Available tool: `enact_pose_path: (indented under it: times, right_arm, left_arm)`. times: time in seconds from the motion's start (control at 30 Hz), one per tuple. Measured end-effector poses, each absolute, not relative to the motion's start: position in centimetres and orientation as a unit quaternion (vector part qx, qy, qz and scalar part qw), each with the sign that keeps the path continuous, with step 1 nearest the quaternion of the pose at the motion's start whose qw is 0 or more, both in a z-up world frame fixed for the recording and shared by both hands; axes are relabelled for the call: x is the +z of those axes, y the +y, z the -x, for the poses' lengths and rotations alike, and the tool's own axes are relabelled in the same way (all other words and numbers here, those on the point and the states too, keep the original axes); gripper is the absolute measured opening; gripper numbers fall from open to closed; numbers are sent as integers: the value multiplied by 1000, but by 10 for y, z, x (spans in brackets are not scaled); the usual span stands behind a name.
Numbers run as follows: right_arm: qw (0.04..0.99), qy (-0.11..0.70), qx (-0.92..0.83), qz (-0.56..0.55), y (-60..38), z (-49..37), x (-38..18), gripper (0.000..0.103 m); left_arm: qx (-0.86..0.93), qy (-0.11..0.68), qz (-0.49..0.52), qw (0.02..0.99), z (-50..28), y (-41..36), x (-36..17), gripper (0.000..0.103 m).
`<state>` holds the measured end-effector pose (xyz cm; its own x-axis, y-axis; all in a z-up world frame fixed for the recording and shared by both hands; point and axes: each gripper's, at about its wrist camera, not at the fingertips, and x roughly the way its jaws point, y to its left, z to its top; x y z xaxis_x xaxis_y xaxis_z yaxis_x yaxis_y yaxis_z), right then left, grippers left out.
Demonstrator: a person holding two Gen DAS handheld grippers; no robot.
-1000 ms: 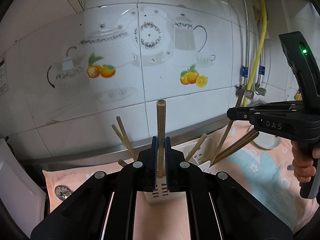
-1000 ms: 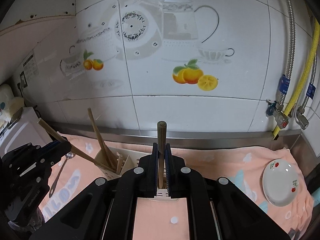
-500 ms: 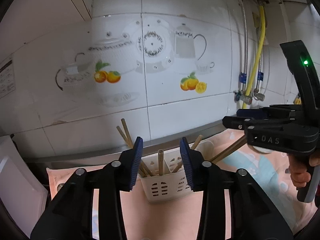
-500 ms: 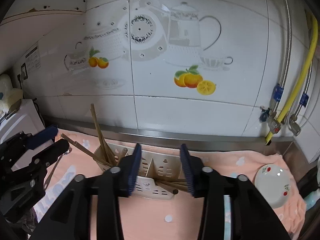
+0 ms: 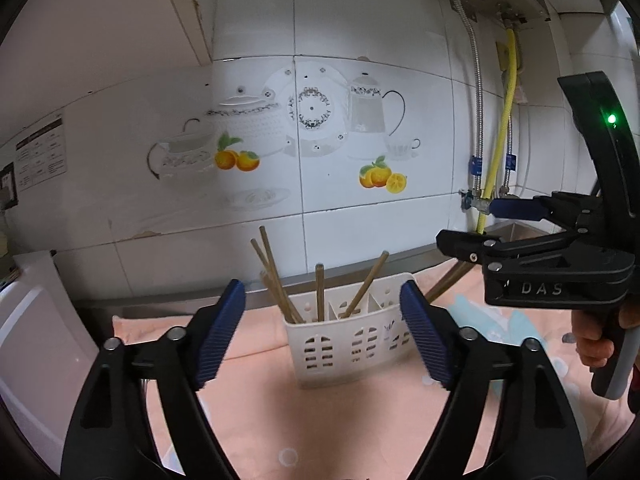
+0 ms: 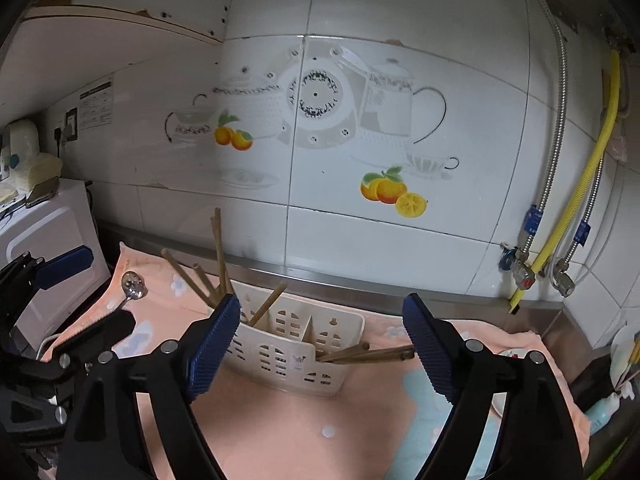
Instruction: Organize utensils
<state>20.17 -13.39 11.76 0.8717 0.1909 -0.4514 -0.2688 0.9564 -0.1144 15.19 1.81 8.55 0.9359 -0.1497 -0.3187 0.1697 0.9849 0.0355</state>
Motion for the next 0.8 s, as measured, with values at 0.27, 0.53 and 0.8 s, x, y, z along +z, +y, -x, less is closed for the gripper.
enact_pose_path:
  times: [0.27,0.53,0.8]
  right_arm:
    - [965,217,117,91,-133,-173,107,86]
    - [966,212,104,102,-137,-141,87,87]
    - [965,228,103,82,-148,-122,69,88]
  left_arm:
    - [-70,163,-34,984,-123,21,72,94]
    - [-53,166,-28,984,-100,26,59,98]
    - [-41,170,-7,985,-84,36,52,98]
